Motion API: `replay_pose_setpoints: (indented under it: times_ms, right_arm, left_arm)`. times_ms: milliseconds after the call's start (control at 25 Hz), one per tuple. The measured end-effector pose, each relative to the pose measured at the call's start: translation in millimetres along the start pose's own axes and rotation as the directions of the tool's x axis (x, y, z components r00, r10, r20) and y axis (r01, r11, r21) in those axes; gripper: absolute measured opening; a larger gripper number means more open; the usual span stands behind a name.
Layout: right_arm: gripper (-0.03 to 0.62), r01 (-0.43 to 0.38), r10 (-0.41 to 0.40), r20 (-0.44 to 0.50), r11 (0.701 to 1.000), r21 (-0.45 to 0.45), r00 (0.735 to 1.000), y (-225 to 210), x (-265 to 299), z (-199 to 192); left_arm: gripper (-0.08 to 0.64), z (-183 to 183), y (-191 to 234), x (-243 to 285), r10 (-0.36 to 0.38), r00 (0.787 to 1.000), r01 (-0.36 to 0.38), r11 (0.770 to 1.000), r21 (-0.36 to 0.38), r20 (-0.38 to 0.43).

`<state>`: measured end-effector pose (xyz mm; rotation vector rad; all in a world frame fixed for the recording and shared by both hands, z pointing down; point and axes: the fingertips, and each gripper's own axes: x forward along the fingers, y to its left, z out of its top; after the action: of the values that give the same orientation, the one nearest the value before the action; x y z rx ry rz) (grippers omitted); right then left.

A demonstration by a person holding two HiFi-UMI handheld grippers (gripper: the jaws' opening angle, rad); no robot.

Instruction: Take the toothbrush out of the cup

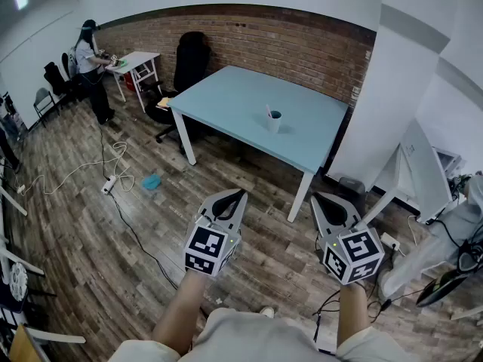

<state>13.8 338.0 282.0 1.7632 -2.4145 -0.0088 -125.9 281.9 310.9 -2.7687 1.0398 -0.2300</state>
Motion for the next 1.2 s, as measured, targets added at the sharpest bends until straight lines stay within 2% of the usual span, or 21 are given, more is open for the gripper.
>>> replay_pose_setpoints:
  times_ms: [160, 440, 640, 1200]
  right_arm:
    - [0.008, -0.001, 0.001, 0.005, 1.0, -0.004, 1.0, -2.7, 6.1, 1.9]
    - [0.009, 0.022, -0.023, 0.018, 0.998, 0.059, 1.0, -23.2, 10.5, -2.5]
    - [0.008, 0.004, -0.004, 0.006, 0.998, 0.066, 1.0, -33.5, 11.3, -11.5]
    - [0.009, -0.059, 0.061, -0.027, 0.995, 0.075, 0.998, -68.9, 17.9, -40.5]
  left_arm:
    - [0.026, 2.8, 5.0, 4.2, 0.005, 1.0, -0.005, 1.0, -0.001, 0.006]
    - [0.026, 5.2, 4.2, 15.1, 0.008, 1.0, -0.008, 1.0, -0.001, 0.011]
    - [0.026, 4.7, -1.9, 26.6, 0.019, 1.0, -0.019, 1.0, -0.004, 0.019]
    - [0.026, -11.3, -26.1, 60.4, 0.063, 0.998, -0.063, 0.998, -0.014, -0.029]
